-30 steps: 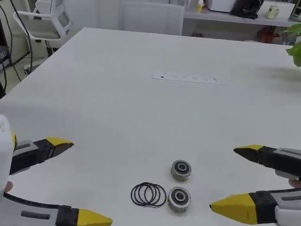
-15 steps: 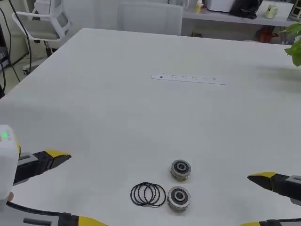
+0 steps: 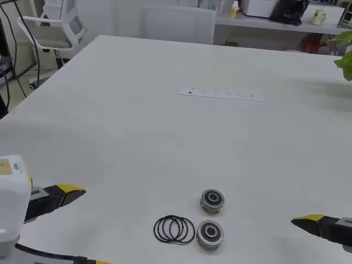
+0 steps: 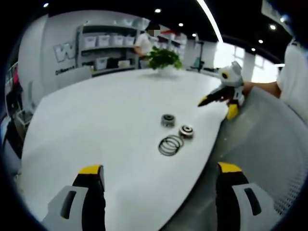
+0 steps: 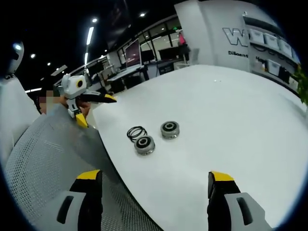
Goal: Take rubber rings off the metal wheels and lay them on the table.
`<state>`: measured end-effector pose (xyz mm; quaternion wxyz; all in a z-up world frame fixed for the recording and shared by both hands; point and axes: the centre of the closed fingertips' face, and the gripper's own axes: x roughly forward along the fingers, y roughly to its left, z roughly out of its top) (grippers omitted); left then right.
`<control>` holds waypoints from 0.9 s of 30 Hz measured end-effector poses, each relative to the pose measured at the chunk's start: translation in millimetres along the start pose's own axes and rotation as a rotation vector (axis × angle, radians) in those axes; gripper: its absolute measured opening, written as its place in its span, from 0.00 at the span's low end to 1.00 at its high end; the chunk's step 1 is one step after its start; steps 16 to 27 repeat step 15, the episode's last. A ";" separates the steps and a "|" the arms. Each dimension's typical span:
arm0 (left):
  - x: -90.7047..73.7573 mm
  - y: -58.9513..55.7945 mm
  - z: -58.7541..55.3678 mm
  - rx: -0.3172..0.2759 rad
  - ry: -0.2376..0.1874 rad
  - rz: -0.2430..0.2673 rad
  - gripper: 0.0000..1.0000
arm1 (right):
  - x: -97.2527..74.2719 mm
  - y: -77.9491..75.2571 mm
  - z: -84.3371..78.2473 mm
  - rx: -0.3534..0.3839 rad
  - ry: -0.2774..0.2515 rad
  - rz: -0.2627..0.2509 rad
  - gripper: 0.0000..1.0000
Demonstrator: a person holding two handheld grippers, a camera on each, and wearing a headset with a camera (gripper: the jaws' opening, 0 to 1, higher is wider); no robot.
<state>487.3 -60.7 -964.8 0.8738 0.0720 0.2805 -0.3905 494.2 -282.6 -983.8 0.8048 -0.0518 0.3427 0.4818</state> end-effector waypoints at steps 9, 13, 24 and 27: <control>-1.3 2.0 -0.9 0.003 0.002 0.013 0.98 | -1.2 -2.2 -2.8 0.020 0.009 -0.008 0.86; -3.2 1.7 0.8 0.021 0.000 0.017 0.97 | -1.6 -2.4 -3.6 0.015 0.018 -0.012 0.85; -3.4 1.4 1.4 0.028 0.001 0.017 0.97 | -2.6 -2.7 -3.2 0.010 0.018 -0.018 0.84; -3.4 1.4 1.4 0.028 0.001 0.017 0.97 | -2.6 -2.7 -3.2 0.010 0.018 -0.018 0.84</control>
